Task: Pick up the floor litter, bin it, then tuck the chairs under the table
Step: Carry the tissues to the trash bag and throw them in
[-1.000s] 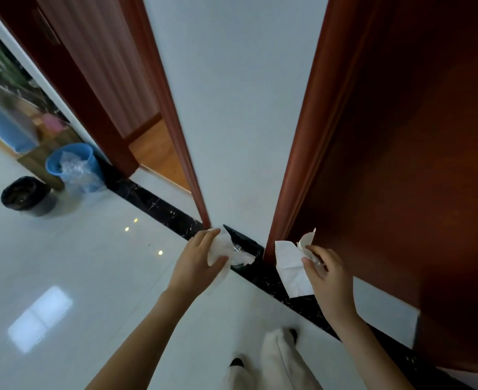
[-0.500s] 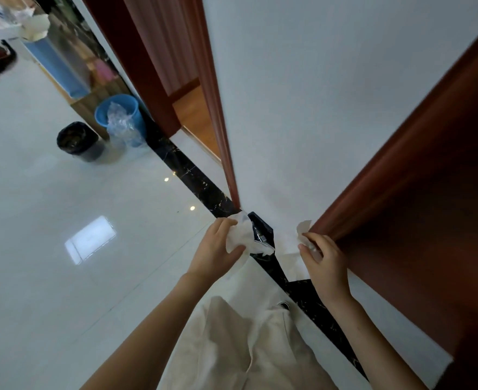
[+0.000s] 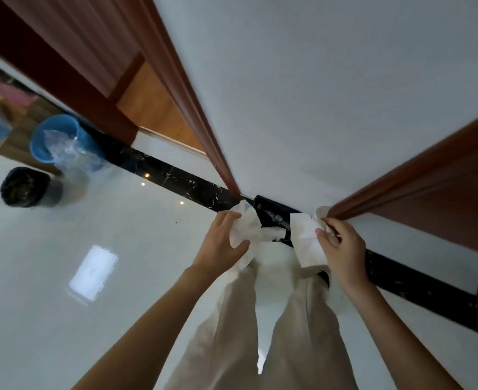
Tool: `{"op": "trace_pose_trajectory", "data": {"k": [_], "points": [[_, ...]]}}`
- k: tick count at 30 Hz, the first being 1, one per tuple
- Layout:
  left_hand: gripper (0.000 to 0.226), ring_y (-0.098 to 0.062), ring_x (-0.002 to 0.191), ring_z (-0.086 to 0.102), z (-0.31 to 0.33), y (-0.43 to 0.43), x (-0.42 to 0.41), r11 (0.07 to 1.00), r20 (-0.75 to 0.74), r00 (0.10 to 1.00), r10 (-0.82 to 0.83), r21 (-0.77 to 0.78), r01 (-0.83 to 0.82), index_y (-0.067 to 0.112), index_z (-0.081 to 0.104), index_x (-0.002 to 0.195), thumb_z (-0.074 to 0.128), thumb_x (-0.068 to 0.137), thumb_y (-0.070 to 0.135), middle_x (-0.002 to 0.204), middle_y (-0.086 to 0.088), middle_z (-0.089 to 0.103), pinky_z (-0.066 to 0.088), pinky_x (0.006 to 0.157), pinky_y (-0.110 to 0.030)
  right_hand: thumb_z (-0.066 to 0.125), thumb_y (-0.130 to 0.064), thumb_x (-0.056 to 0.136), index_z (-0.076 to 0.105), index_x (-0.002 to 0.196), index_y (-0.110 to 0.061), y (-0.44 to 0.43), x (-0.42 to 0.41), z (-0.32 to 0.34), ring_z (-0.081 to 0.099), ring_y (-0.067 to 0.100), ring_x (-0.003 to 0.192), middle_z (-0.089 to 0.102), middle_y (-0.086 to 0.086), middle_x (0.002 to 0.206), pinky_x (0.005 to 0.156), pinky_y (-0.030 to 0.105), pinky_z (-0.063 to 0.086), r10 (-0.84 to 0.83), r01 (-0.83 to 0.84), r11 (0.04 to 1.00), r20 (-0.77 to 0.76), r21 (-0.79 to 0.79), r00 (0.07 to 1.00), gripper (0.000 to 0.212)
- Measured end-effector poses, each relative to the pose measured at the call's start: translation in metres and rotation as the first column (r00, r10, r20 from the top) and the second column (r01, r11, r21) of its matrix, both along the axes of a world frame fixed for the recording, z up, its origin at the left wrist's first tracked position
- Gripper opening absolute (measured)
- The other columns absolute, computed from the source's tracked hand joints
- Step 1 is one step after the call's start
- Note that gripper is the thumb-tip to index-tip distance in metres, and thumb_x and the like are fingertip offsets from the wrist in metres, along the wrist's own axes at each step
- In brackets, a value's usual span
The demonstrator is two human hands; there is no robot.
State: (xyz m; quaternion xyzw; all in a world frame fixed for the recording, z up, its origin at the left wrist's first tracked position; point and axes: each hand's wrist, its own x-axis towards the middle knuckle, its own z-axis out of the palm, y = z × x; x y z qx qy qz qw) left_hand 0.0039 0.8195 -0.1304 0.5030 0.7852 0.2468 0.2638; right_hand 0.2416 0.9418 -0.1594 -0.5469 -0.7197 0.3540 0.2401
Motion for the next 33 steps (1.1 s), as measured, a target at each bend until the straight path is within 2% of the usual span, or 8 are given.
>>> {"op": "trace_pose_trajectory", "data": {"k": [5,9,13,16,21,24,30,33], "points": [[0.055,-0.008,0.096,0.047,-0.066,0.013,-0.043,0.995,0.003,0.998,-0.061,-0.078,0.061,0.009,0.054,0.123,0.079,0.075,0.021,0.121,-0.002,0.051,0.034,0.075,-0.004,0.069,-0.005,0.087,0.068,0.105,-0.002,-0.017,-0.033,-0.064,0.059,0.016,0.087,0.064,0.004,0.091,0.078,0.024,0.043,-0.158,0.155,0.983,-0.022,-0.099,0.987,0.018],[0.056,-0.009,0.097,0.048,-0.139,0.035,-0.048,0.985,0.051,0.995,-0.086,-0.144,0.092,0.009,0.054,0.126,0.078,0.076,0.021,0.123,-0.003,0.05,0.038,0.082,-0.018,0.068,-0.006,0.088,0.068,0.106,-0.003,-0.009,-0.043,-0.125,0.058,0.011,0.086,0.064,0.0,0.091,0.077,0.01,0.04,-0.214,0.211,0.971,-0.011,-0.115,0.977,0.018],[0.055,-0.016,0.102,0.054,-0.237,0.066,-0.039,0.978,0.108,0.987,-0.118,-0.159,0.134,0.008,0.053,0.126,0.076,0.077,0.019,0.123,-0.003,0.049,0.033,0.079,-0.011,0.067,-0.007,0.088,0.069,0.107,-0.004,0.006,-0.041,-0.206,0.06,0.013,0.088,0.067,0.003,0.095,0.078,0.021,0.046,-0.25,0.247,0.962,-0.006,-0.118,0.968,0.019],[0.057,-0.018,0.104,0.052,-0.312,0.092,-0.03,0.978,0.125,0.982,-0.143,-0.135,0.16,0.007,0.052,0.128,0.076,0.077,0.017,0.126,-0.006,0.047,0.03,0.078,-0.008,0.067,-0.008,0.089,0.07,0.108,-0.006,0.016,-0.036,-0.274,0.061,0.011,0.085,0.068,0.002,0.093,0.076,0.014,0.044,-0.3,0.294,0.946,-0.023,-0.138,0.954,0.019],[0.062,-0.02,0.118,0.046,-0.431,0.122,-0.019,0.985,0.101,0.985,-0.143,-0.08,0.151,0.006,0.048,0.133,0.075,0.078,0.014,0.134,-0.008,0.044,0.034,0.089,-0.015,0.066,-0.012,0.089,0.071,0.101,-0.011,0.025,-0.033,-0.375,0.062,0.014,0.08,0.068,0.001,0.087,0.07,0.024,0.047,-0.388,0.366,0.904,-0.062,-0.222,0.92,0.014],[0.061,-0.021,0.125,0.045,-0.494,0.127,-0.013,0.972,0.104,0.972,-0.211,-0.082,0.219,0.01,0.05,0.135,0.074,0.079,0.015,0.138,-0.006,0.047,0.039,0.101,-0.028,0.066,-0.015,0.089,0.071,0.102,-0.014,0.031,-0.03,-0.426,0.06,0.006,0.075,0.069,-0.003,0.083,0.066,0.018,0.044,-0.434,0.407,0.885,-0.086,-0.225,0.897,0.014],[0.053,-0.028,0.119,0.048,-0.572,0.128,-0.003,0.952,0.087,0.957,-0.277,-0.111,0.286,0.012,0.054,0.132,0.071,0.082,0.012,0.131,-0.006,0.054,0.036,0.101,-0.031,0.066,-0.017,0.089,0.071,0.104,-0.013,0.04,-0.023,-0.487,0.061,0.007,0.078,0.069,-0.003,0.086,0.067,0.019,0.044,-0.426,0.4,0.893,-0.1,-0.206,0.899,0.016],[0.05,-0.031,0.118,0.046,-0.588,0.135,-0.002,0.938,0.045,0.948,-0.315,-0.14,0.318,0.011,0.055,0.131,0.07,0.083,0.013,0.13,-0.006,0.055,0.036,0.1,-0.034,0.067,-0.017,0.089,0.071,0.104,-0.014,0.041,-0.022,-0.494,0.062,0.008,0.078,0.068,-0.004,0.086,0.066,0.012,0.043,-0.416,0.393,0.898,-0.085,-0.2,0.906,0.016]]}}
